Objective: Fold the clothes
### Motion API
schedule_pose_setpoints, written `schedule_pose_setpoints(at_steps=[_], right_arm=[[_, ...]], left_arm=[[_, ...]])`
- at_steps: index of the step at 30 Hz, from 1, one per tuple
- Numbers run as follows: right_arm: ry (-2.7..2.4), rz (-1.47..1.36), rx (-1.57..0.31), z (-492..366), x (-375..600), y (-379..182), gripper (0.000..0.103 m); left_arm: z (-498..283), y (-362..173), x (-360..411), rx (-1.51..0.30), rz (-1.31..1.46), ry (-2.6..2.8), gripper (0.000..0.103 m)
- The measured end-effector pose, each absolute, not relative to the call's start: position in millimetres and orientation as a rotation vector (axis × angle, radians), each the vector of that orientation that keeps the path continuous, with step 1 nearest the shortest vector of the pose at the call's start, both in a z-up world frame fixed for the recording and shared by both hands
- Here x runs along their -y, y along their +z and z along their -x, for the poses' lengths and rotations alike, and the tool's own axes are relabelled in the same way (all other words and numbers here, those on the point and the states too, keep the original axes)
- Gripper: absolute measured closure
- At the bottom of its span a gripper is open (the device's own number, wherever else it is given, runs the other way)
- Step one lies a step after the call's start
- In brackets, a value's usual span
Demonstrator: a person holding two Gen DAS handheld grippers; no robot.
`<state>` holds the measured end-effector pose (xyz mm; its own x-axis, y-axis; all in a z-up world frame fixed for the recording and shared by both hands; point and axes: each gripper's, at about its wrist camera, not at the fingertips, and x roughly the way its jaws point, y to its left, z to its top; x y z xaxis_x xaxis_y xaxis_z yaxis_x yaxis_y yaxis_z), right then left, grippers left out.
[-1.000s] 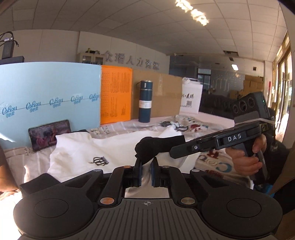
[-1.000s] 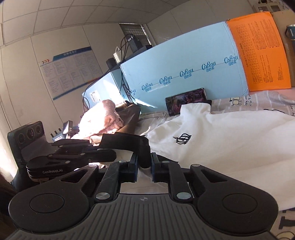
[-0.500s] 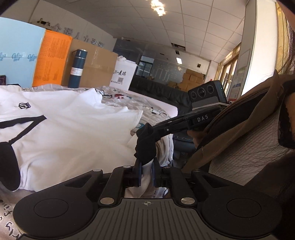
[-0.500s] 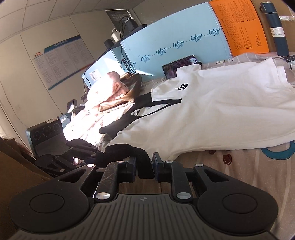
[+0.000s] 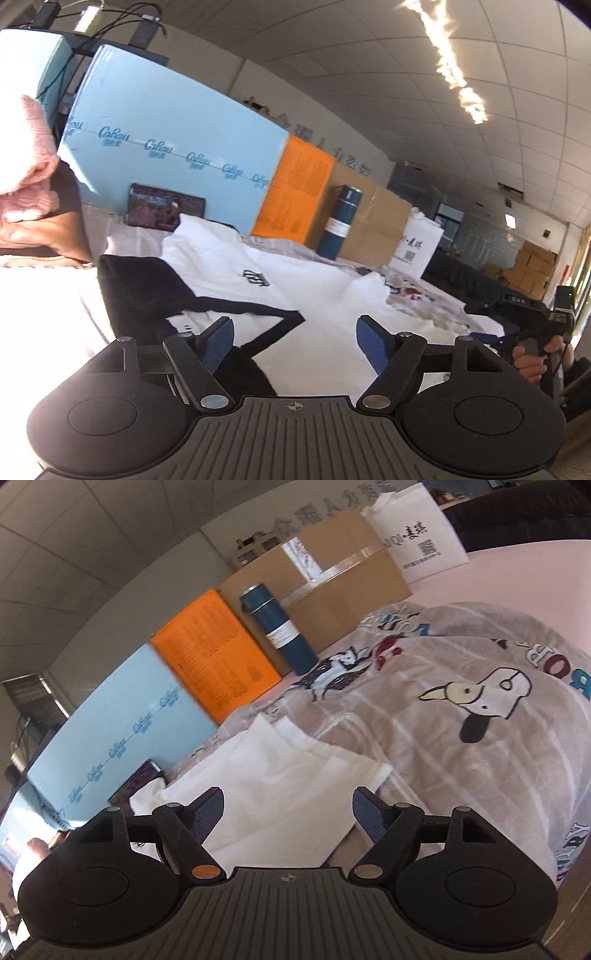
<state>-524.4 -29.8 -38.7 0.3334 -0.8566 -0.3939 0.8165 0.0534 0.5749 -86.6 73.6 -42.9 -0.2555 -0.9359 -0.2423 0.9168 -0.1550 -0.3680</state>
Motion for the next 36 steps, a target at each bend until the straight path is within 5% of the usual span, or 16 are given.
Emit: schedule_pose_setpoints(at_steps=[8, 10, 12, 15, 17, 26, 28, 30, 36], right_arm=[[-1.447, -0.947, 0.014, 531, 66, -61, 0.034], [-1.466, -0.876, -0.054, 521, 65, -59, 0.045], [-1.508, -0.812, -0.121, 513, 65, -61, 0.074], [-1.493, -0.759, -0.138, 514, 58, -59, 0.095], [-1.442, -0.737, -0.105, 520, 44, -51, 0.099], [-1.442, -0.719, -0.223, 521, 24, -49, 0.095], [-1.440, -0.702, -0.213, 521, 27, -45, 0.083], [-1.430, -0.663, -0.159, 522, 37, -30, 0.058], [-1.265, -0.619, -0.122, 497, 122, 7, 0.050]], left_arm=[[93, -45, -80, -0.448, -0.037, -1.724, 0.027], [98, -43, -78, -0.434, -0.045, -1.744, 0.027], [102, -41, -76, -0.424, -0.049, -1.763, 0.027], [105, -38, -71, -0.412, -0.051, -1.775, 0.027], [106, -34, -68, -0.406, -0.047, -1.771, 0.027], [123, -5, -29, -0.394, -0.111, -1.715, 0.018], [128, 1, -18, -0.395, -0.140, -1.719, 0.016], [132, 7, -2, -0.399, -0.157, -1.726, 0.012], [132, 13, 57, -0.495, -0.223, -1.735, 0.011]])
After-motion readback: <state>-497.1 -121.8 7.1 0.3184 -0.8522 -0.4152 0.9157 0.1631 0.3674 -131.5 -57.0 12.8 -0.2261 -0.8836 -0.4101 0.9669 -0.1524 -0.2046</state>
